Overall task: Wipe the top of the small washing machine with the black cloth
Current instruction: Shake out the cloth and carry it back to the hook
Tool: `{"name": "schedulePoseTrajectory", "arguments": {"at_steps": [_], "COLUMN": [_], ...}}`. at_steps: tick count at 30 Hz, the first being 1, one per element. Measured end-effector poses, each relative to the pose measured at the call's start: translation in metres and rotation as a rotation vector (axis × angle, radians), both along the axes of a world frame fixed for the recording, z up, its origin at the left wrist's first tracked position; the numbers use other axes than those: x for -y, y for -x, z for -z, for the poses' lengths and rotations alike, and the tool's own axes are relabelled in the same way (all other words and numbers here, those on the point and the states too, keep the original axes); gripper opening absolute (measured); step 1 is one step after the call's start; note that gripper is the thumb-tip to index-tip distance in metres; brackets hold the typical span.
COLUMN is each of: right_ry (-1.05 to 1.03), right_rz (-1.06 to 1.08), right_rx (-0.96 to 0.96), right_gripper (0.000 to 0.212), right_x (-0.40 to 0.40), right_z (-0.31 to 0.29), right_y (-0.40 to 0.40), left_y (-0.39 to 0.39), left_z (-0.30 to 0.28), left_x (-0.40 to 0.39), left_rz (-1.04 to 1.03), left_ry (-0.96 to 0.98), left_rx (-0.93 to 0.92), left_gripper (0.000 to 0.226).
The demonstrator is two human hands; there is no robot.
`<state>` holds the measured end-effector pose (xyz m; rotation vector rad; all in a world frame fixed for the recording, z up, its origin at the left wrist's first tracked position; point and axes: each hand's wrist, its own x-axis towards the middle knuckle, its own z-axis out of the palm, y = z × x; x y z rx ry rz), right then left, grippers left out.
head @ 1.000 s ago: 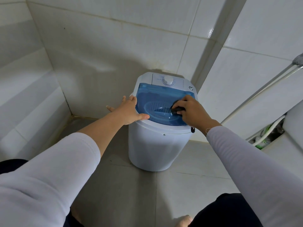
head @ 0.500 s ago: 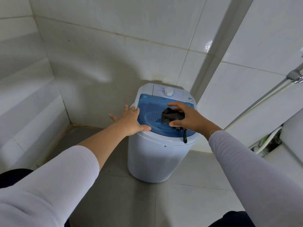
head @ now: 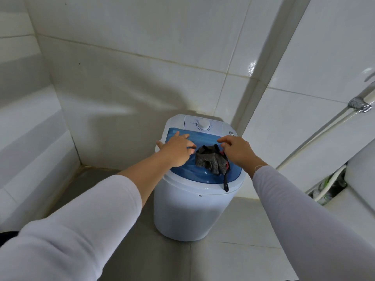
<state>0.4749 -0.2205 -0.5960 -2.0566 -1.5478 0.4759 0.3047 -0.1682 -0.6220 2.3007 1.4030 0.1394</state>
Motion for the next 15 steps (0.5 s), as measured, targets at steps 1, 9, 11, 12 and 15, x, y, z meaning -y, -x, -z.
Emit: {"name": "schedulePoseTrajectory", "arguments": {"at_steps": [1,9,11,12,15], "right_ry": [0.016,0.108,0.113,0.115,0.142], "right_rz": [0.010,-0.013,-0.040,-0.053,-0.106], "right_rx": [0.019,-0.028,-0.038,-0.050,-0.069], "right_gripper": [0.032,0.032,0.033,0.032,0.026], "right_x": [-0.002,-0.013,-0.014,-0.015,-0.018], "right_z": [0.000,0.007,0.007,0.007,0.004], "right_y": [0.001,-0.011,-0.013,-0.013,-0.011], "left_y": [-0.006,-0.030,-0.031,-0.031,-0.029], "left_z": [0.002,0.006,0.007,0.006,0.005], "left_x": [-0.003,-0.020,-0.025,-0.027,-0.027], "left_rz": [0.012,0.030,0.012,0.003,-0.032], "left_ry": [0.005,-0.010,-0.021,-0.028,-0.060], "left_rx": [-0.005,0.028,0.083,0.108,0.172], "left_gripper": [0.039,0.048,0.036,0.030,0.015]}}
